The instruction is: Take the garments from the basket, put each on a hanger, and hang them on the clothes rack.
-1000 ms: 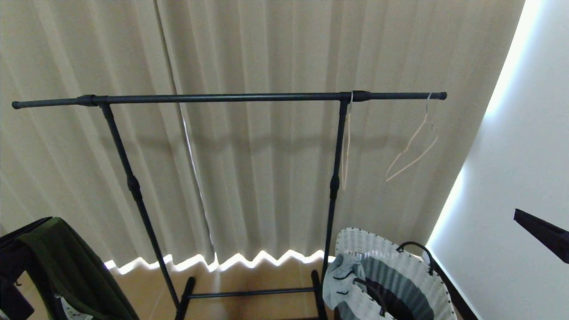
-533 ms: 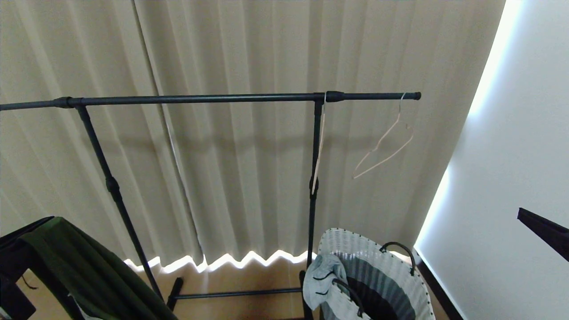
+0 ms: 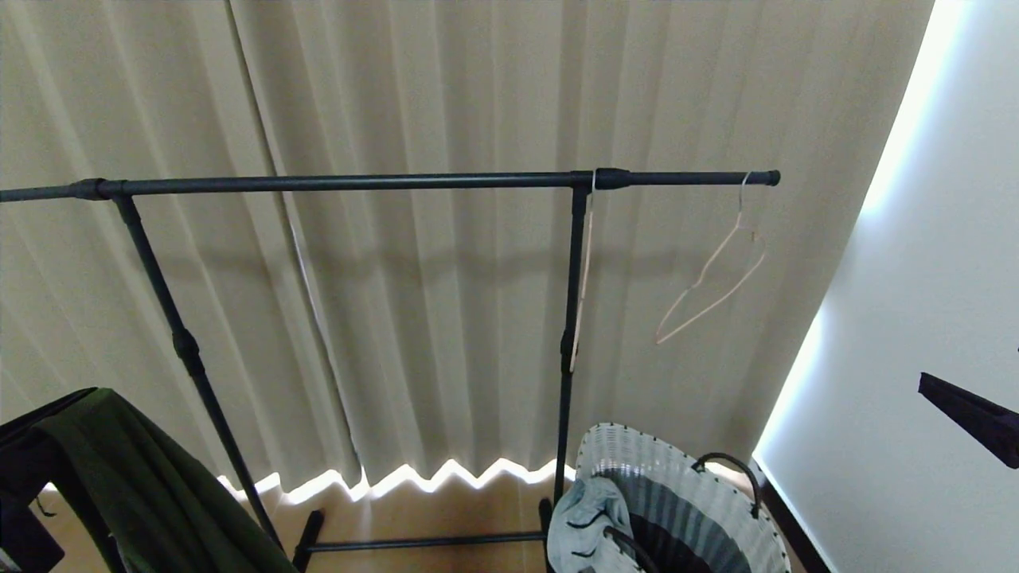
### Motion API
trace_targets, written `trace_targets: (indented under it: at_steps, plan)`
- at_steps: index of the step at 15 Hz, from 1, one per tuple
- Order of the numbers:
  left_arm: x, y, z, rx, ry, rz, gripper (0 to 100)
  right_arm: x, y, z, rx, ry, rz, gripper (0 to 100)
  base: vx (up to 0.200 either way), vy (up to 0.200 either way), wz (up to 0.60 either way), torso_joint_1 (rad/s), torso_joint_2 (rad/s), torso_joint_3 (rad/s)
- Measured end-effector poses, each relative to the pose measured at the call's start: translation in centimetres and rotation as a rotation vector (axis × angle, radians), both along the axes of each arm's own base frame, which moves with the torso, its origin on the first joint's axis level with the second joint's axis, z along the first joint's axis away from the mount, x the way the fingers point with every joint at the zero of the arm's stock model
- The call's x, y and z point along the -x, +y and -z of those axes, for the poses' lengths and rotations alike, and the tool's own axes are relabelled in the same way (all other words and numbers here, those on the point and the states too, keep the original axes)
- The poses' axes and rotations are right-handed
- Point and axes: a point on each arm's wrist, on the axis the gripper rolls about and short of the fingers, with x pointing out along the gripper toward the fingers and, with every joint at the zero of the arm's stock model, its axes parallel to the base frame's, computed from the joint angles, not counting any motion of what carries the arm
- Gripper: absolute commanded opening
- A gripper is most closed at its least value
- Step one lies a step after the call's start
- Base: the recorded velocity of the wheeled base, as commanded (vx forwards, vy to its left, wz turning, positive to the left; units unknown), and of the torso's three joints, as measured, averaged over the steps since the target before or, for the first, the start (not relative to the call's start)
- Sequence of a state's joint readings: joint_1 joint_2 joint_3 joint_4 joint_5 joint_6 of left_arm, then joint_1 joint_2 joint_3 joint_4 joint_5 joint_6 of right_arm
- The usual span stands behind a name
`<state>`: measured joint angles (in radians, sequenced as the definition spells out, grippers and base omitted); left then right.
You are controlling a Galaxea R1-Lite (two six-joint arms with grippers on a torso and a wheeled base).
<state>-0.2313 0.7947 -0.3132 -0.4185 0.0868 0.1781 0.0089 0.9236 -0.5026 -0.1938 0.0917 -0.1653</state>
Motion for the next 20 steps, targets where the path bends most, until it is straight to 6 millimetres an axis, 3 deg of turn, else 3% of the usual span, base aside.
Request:
trace_targets:
  at_steps: [7,12,16,20]
  plan:
    - [0.0,0.0,0.1,-0.001,0.002,0.0,0,-0.8,0.0,0.1,-0.001,0.024,0.001,100,0.2,0.0,0.0,0.004,0.0,0.003]
    - [0.0,0.0,0.1,-0.003,0.004,0.0,0,-2.7,0.0,-0.5,-0.012,0.046,0.0,100,0.0,0.0,0.0,0.0,0.0,0.0]
    - [-0.2,0.0,0.0,-0.003,0.005,-0.002,0,-7.2,0.8,-1.3,-0.088,0.107,0.036,100,0.0,0.0,0.0,0.0,0.0,0.0]
    - [-0.3,-0.1,0.2,-0.007,0.016,-0.003,0,-12.2,3.2,-0.6,-0.082,0.181,0.093,100,0.0,0.0,0.0,0.0,0.0,0.0]
